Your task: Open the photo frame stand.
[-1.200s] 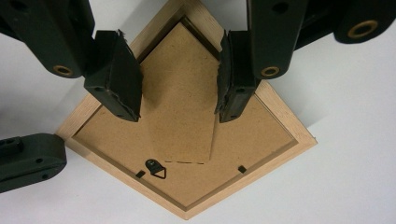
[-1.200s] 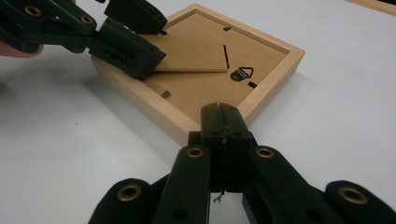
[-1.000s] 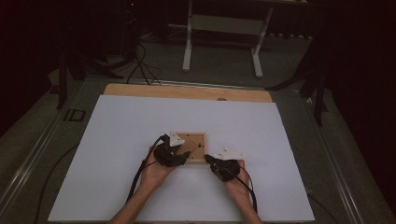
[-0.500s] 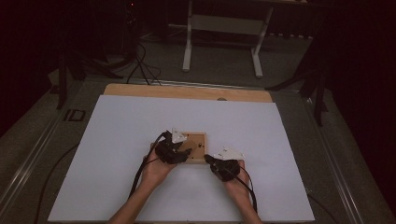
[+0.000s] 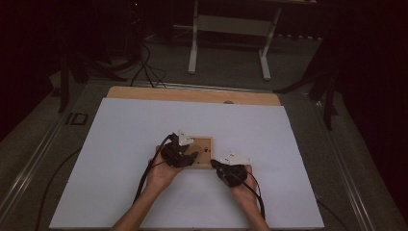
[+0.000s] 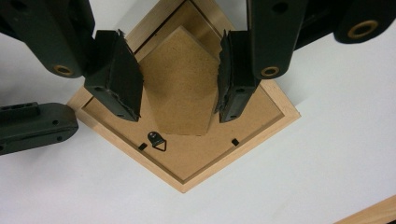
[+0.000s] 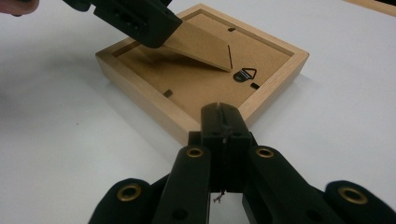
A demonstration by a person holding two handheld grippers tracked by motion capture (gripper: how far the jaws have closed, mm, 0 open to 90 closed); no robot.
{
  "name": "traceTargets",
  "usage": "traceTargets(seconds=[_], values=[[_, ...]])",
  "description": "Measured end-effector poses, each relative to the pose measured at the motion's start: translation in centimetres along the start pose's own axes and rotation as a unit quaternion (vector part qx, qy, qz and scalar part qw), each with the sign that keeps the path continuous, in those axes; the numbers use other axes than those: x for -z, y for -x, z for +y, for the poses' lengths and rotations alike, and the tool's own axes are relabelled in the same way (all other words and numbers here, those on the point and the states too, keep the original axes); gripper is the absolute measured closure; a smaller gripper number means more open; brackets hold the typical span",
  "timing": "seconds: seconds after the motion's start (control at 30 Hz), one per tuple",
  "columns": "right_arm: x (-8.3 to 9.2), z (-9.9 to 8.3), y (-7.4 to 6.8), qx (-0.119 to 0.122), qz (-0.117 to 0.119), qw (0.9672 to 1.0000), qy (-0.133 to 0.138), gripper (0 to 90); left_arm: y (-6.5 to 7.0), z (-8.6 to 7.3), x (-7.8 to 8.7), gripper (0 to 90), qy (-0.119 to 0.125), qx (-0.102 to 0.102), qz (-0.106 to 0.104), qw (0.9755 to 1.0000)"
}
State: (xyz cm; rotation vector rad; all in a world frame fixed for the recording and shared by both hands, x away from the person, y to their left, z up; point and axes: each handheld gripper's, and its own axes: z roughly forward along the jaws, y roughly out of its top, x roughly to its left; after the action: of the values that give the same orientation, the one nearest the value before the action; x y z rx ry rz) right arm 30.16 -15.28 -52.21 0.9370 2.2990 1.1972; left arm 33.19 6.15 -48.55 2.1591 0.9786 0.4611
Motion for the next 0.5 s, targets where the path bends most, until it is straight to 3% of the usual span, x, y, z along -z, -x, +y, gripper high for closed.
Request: traceTargets(seconds=[0.23,0.5], values=[[0.0,0.0,0.01,0.001,0.0,1.0,0.0,89.9,-0.25,-0.05,-0.01,50.7,-0.002,0.005,-0.008,1.0],[0.0,-0.01,0.02,0.001,0.001,1.0,0.0,89.9,-0.75,-0.12,0.18,42.6,-0.003,0.032,-0.035,0.9989]])
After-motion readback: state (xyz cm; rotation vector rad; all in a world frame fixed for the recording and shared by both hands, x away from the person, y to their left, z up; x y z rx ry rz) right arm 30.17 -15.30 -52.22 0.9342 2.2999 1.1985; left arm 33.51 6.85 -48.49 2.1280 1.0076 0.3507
